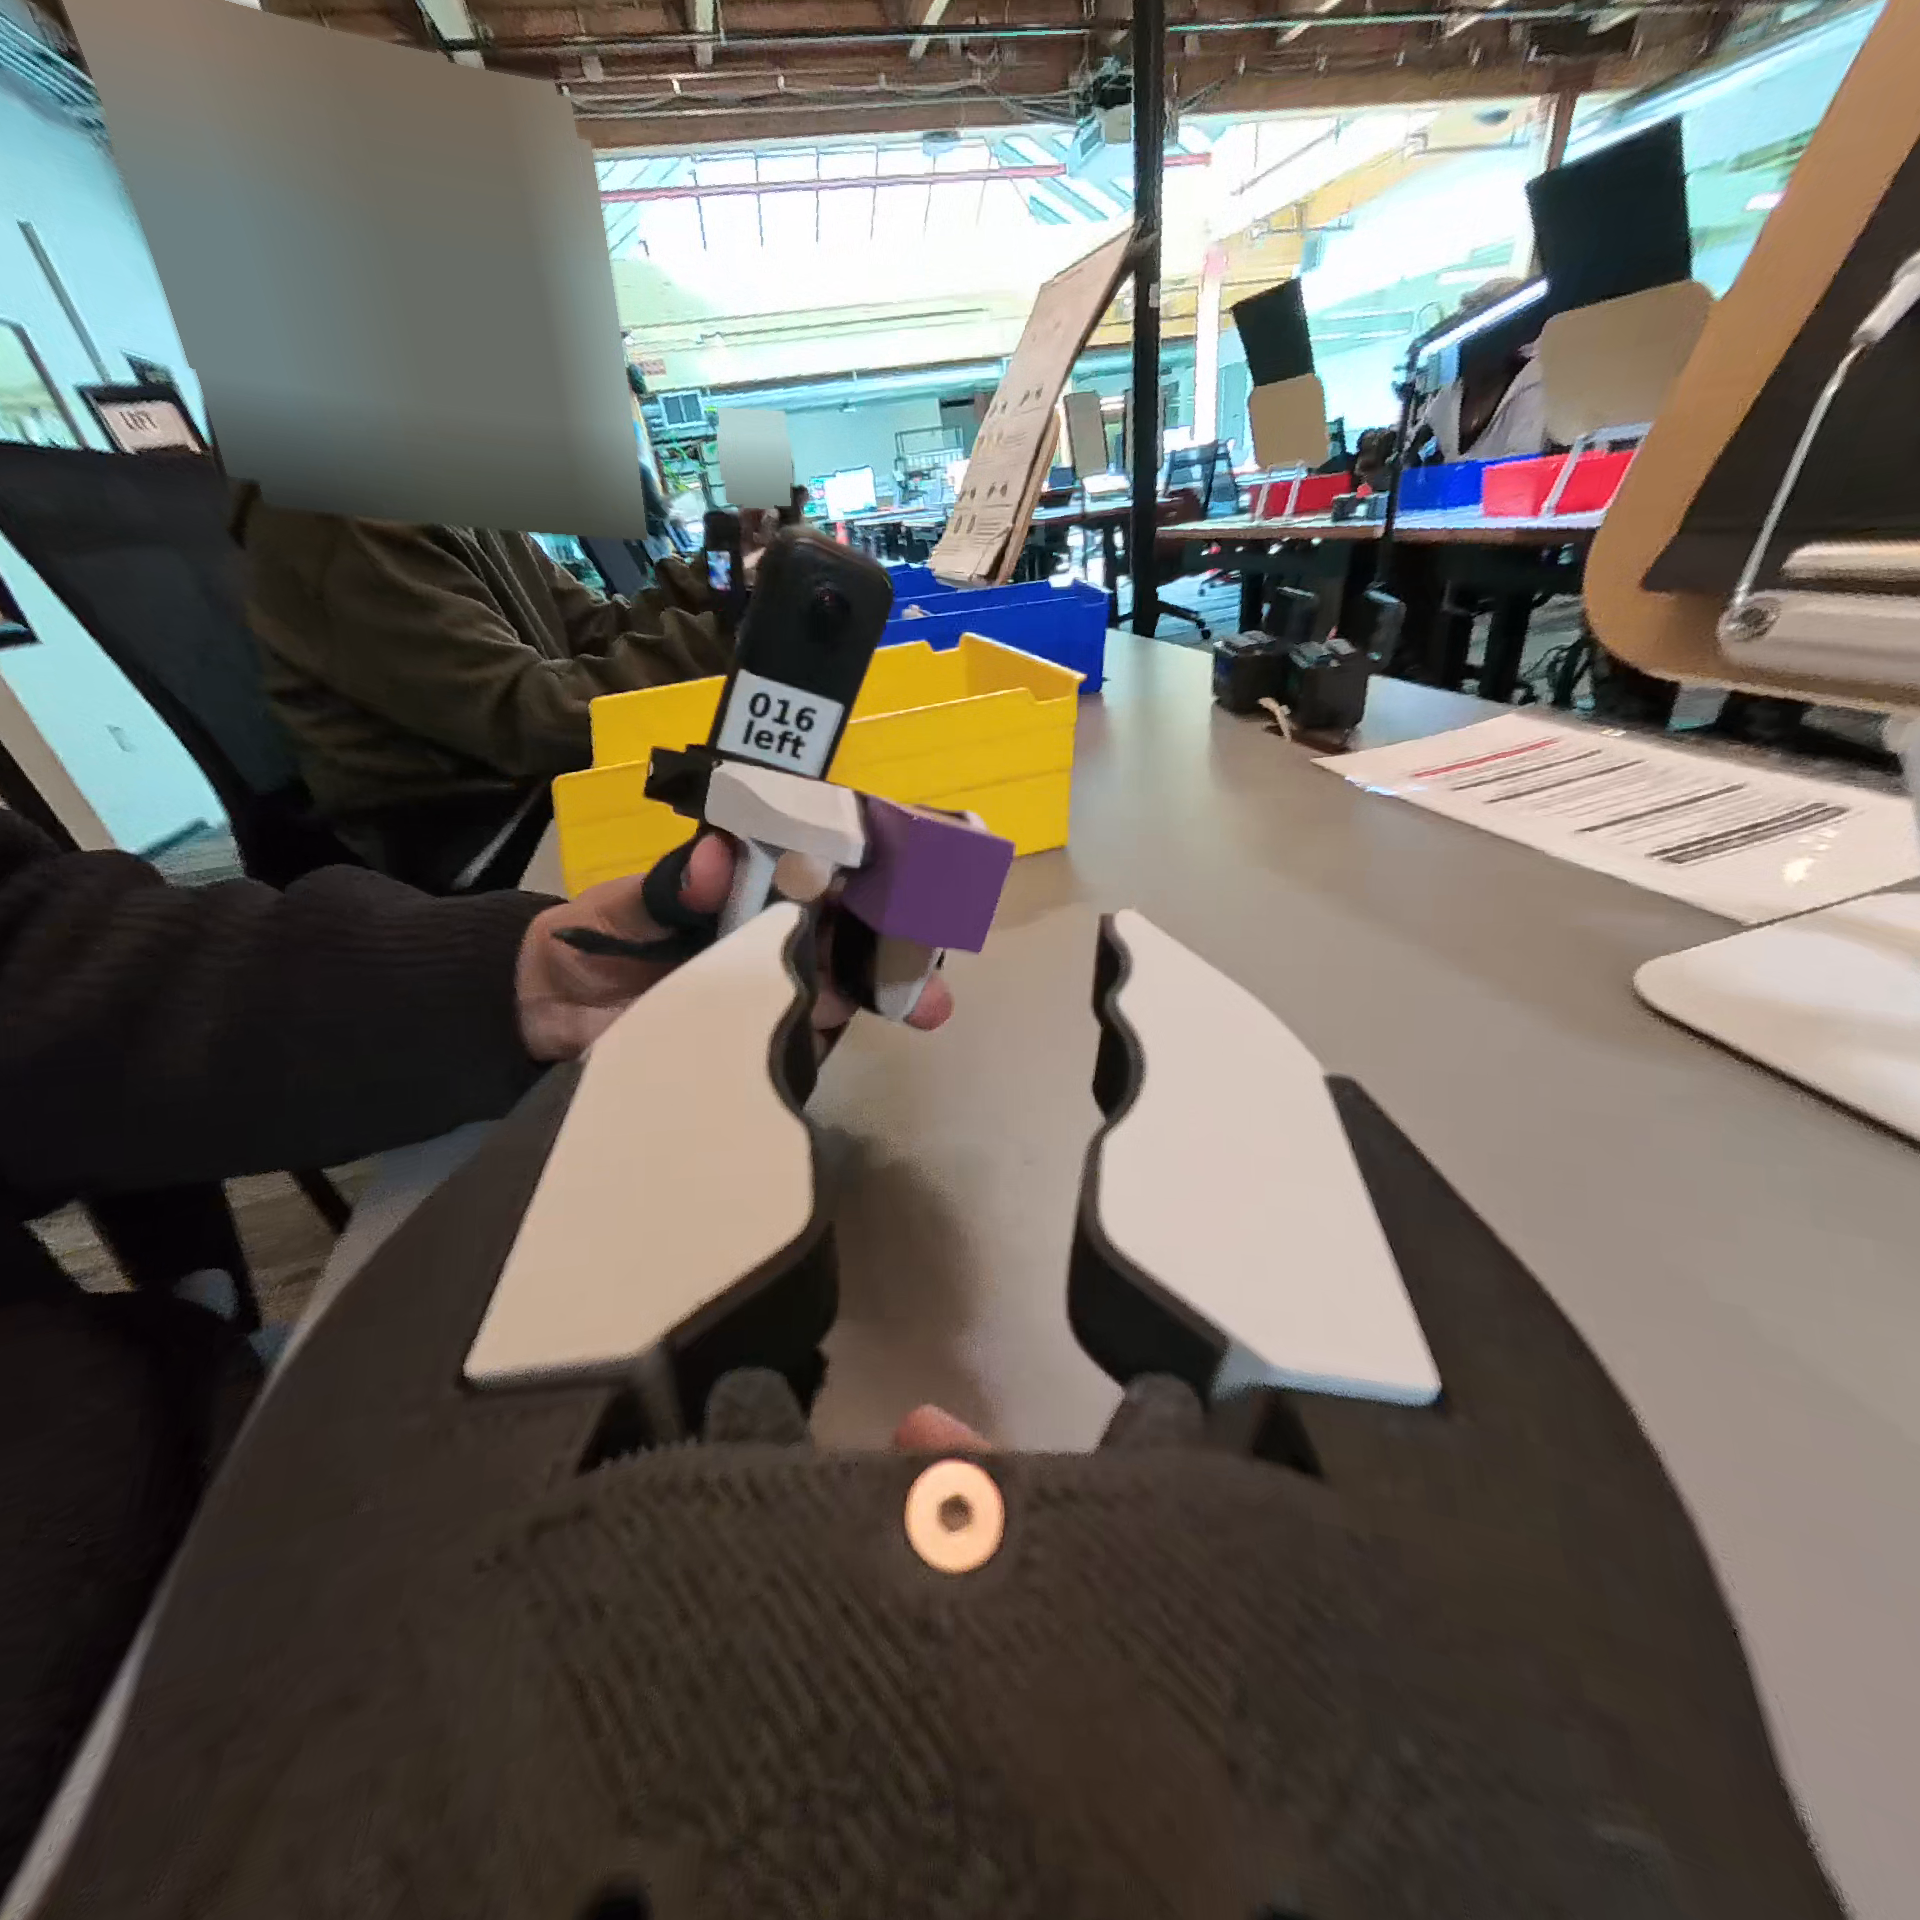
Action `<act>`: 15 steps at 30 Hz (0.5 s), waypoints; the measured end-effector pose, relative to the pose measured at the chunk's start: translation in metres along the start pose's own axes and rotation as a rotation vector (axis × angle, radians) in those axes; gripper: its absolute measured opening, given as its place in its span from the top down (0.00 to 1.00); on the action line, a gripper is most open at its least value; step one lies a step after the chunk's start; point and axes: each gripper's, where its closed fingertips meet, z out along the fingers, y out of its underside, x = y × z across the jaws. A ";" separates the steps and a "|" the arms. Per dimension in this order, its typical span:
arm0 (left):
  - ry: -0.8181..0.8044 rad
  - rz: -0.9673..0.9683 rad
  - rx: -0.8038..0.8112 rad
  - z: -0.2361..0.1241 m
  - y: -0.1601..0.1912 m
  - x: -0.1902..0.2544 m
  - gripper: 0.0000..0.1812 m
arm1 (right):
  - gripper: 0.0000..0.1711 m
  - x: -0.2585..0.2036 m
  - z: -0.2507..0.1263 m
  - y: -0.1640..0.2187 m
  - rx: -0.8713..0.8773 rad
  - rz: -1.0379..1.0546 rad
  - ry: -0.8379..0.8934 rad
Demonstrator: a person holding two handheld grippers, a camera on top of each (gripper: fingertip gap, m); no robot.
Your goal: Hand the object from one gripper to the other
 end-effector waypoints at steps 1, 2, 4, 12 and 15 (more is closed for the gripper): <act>-0.014 0.059 0.002 0.000 -0.001 0.001 0.85 | 0.71 -0.001 0.001 0.002 -0.011 0.051 -0.018; -0.024 0.112 -0.006 0.000 -0.001 0.003 0.85 | 0.70 -0.001 0.002 0.006 -0.034 0.137 -0.034; -0.029 0.169 -0.045 0.002 0.003 0.005 0.85 | 0.69 -0.002 0.003 0.008 -0.047 0.290 -0.070; 0.108 -0.160 0.013 -0.001 -0.003 0.010 0.85 | 0.70 -0.012 -0.006 -0.022 0.109 -0.316 0.049; 0.107 -0.193 0.003 -0.003 -0.002 0.009 0.85 | 0.71 -0.016 0.001 -0.011 0.034 -0.436 0.064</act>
